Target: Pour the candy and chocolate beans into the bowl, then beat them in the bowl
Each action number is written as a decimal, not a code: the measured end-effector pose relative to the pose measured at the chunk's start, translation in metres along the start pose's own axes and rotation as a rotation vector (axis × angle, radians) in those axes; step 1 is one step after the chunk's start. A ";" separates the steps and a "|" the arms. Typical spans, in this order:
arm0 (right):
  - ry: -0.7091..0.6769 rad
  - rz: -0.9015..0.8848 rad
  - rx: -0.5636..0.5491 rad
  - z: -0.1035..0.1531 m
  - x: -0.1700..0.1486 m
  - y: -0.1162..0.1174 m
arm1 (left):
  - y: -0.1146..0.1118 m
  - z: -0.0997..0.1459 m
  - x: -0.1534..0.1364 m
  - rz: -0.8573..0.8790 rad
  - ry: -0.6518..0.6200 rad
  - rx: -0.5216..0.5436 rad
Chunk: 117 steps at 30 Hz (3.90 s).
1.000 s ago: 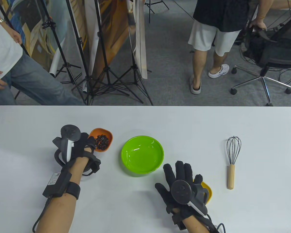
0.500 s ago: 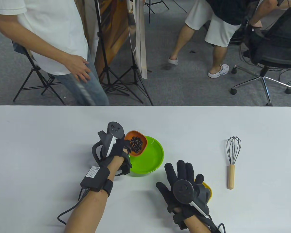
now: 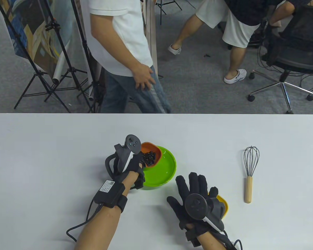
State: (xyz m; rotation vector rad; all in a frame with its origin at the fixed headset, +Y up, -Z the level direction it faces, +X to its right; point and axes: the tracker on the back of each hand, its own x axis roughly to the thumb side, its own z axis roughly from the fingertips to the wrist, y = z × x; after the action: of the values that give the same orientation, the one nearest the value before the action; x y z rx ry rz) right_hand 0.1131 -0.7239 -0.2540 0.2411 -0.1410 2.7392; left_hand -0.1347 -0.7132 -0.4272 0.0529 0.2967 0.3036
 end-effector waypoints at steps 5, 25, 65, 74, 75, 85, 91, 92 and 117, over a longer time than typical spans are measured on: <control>-0.003 0.003 0.002 0.000 0.001 0.000 | 0.000 0.001 -0.003 0.003 -0.004 0.021; -0.009 0.009 0.008 0.000 0.003 0.001 | -0.003 0.003 -0.005 0.035 -0.049 0.029; -0.022 0.019 0.042 0.002 0.008 0.006 | 0.042 -0.023 -0.176 -0.043 0.241 0.033; -0.020 0.027 0.058 0.002 0.009 0.007 | 0.020 -0.018 -0.224 -0.019 0.340 -0.014; -0.020 0.027 0.058 0.002 0.009 0.007 | 0.019 -0.017 -0.227 -0.018 0.344 -0.014; -0.023 0.027 0.070 0.002 0.010 0.009 | 0.007 -0.011 -0.240 -0.008 0.370 -0.034; -0.021 0.025 0.074 0.002 0.010 0.009 | 0.016 -0.008 -0.236 -0.062 0.361 0.016; -0.021 0.025 0.076 0.002 0.010 0.010 | 0.019 -0.006 -0.234 -0.096 0.348 0.041; 0.026 -0.038 0.107 -0.002 -0.002 0.009 | 0.048 0.118 -0.091 -0.010 -0.285 -0.009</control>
State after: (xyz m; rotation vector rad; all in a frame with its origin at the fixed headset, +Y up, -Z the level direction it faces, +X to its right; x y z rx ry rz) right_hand 0.1114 -0.7325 -0.2572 0.2356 0.0174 2.7144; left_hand -0.1969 -0.6963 -0.2847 0.0846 0.0130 0.2831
